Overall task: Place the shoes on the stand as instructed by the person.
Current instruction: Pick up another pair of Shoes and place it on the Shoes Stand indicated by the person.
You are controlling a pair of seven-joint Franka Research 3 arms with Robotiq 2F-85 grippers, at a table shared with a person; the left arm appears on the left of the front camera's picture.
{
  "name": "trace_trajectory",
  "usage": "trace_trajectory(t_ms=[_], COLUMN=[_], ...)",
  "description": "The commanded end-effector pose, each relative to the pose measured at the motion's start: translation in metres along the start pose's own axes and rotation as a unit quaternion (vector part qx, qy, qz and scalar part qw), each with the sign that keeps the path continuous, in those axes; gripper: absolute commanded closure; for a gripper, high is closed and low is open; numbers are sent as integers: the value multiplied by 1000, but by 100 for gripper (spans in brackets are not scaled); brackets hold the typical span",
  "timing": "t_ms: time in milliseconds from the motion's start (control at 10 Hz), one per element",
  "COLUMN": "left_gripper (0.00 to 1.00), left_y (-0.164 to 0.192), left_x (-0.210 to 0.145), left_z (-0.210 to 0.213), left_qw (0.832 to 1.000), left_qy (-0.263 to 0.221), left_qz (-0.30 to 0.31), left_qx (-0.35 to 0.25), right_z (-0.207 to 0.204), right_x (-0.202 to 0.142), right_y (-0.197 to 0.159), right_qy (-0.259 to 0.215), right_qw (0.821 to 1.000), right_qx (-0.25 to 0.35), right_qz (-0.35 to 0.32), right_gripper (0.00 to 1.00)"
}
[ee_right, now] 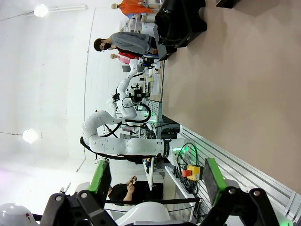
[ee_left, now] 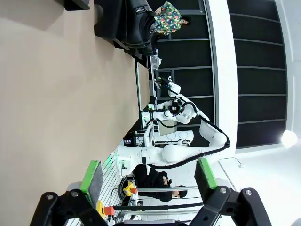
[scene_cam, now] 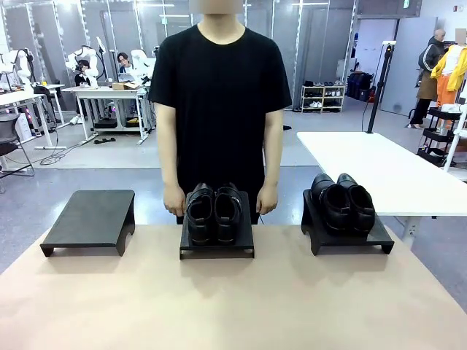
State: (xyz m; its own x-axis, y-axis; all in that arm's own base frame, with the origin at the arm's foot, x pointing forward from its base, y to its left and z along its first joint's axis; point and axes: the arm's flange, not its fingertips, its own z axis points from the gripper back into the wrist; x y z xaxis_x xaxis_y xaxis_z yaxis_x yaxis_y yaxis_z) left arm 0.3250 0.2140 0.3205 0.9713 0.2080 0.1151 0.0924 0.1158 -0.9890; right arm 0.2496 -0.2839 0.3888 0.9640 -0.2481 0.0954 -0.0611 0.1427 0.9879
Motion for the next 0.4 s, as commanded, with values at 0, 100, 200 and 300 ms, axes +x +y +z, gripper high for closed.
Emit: trace_trajectory(t_ms=[0, 100, 200, 300], left_gripper=[0, 0, 0, 0], left_y=[-4, -4, -4, -4], left_x=[-2, -2, -2, -2], left_z=[1, 1, 1, 1], left_qw=[1000, 1000, 1000, 1000], left_qy=[7, 7, 7, 7], left_qz=[-3, -3, -3, -3], left_qx=[4, 4, 4, 4], right_z=[-1, -1, -1, -1], right_x=[-1, -1, -1, -1], right_y=[2, 2, 2, 2], right_qy=[-3, -3, -3, -3], right_qw=[1000, 1000, 1000, 1000], right_qx=[-5, -5, -5, -5], right_qz=[4, 4, 4, 4], right_gripper=[0, 0, 0, 0])
